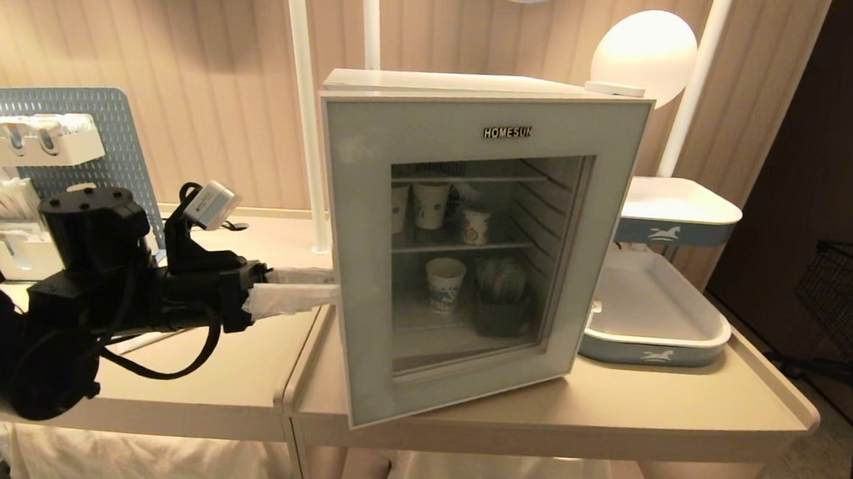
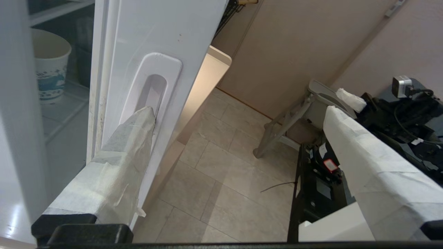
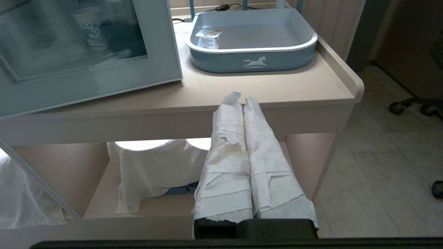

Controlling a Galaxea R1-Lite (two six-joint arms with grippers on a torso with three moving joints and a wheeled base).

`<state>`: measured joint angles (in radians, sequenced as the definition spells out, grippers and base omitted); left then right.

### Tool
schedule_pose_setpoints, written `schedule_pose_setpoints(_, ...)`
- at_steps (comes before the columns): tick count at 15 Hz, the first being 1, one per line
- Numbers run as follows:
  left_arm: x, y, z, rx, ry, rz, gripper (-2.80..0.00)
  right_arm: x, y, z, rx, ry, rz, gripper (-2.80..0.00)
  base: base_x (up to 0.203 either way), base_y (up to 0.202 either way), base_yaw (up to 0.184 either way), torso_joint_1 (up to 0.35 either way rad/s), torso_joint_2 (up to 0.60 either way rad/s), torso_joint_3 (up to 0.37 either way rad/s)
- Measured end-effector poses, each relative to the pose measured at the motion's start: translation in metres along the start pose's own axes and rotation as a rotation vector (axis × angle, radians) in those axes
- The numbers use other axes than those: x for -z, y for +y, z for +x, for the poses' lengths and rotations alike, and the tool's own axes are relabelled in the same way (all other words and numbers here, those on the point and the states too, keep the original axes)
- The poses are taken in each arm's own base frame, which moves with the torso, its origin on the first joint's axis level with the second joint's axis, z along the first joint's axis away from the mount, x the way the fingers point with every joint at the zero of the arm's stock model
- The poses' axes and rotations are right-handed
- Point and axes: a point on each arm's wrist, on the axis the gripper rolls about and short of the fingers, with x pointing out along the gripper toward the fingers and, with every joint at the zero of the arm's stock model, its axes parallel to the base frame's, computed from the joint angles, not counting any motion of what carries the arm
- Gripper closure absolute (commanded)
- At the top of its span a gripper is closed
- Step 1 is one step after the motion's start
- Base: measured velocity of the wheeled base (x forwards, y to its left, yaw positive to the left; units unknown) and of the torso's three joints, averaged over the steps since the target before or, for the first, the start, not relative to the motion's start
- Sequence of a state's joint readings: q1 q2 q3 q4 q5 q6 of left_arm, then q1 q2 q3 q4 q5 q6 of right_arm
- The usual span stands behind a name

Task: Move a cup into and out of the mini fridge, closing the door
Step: Open the freezer door

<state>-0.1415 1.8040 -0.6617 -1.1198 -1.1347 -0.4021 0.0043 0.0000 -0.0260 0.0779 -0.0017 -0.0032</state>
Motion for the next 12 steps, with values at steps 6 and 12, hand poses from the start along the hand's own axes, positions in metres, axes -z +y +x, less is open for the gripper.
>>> schedule_pose_setpoints(6, 0.005, -0.029, -0.008, 0.068, 0.027, 0.006, -2.80, 0.000, 0.000, 0.000, 0.000, 0.000, 0.000, 0.00, 0.000, 0.000, 0.000, 0.000, 0.00, 0.000)
schedule_pose_setpoints(12, 0.004, 0.011, -0.021, -0.107, -0.032, -0.034, -2.80, 0.000, 0.000, 0.000, 0.000, -0.001, 0.000, 0.00, 0.000, 0.000, 0.000, 0.000, 0.00, 0.000)
